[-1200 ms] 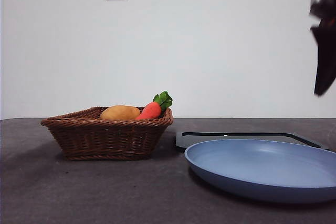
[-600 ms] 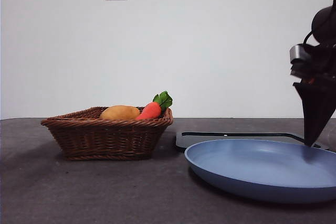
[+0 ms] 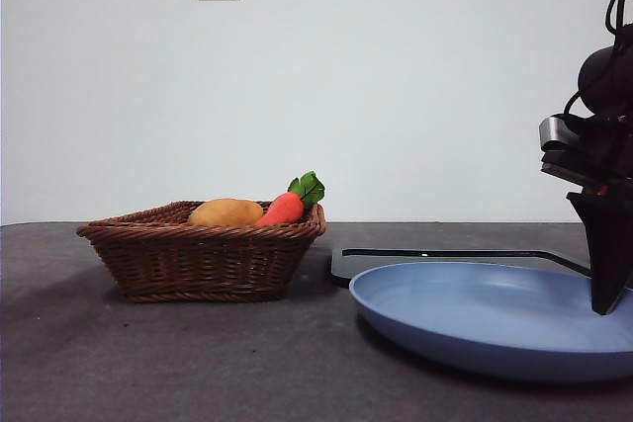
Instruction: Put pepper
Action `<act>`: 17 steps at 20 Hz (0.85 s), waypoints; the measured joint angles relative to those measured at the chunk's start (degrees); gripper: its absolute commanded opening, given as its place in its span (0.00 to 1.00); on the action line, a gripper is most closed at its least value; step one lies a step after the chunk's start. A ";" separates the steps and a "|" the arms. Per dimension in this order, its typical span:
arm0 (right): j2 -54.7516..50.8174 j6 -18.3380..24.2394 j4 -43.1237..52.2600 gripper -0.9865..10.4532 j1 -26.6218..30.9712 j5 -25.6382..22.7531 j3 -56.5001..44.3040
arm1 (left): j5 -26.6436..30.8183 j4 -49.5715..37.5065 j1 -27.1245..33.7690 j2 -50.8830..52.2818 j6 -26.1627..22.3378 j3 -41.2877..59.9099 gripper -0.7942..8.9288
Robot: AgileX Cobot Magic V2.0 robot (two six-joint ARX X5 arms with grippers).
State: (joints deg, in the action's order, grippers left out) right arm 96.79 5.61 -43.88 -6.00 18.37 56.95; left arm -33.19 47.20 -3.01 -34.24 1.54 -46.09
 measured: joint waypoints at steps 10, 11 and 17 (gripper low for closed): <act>-9.35 -0.90 -2.51 0.09 -0.15 -0.57 0.31 | 2.45 -3.28 -2.56 -7.63 5.27 -2.14 0.43; -12.26 -1.36 -2.64 0.09 -0.04 -0.57 0.31 | 3.93 -4.11 -3.78 -10.12 6.05 -2.93 0.43; -29.33 -2.43 -4.42 0.09 0.07 -1.03 0.37 | 15.47 -5.92 -12.72 -28.30 10.14 -12.57 0.43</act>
State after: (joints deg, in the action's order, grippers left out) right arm 67.46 3.18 -48.29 -5.93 17.34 57.32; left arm -17.72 41.28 -15.73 -62.54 11.68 -58.65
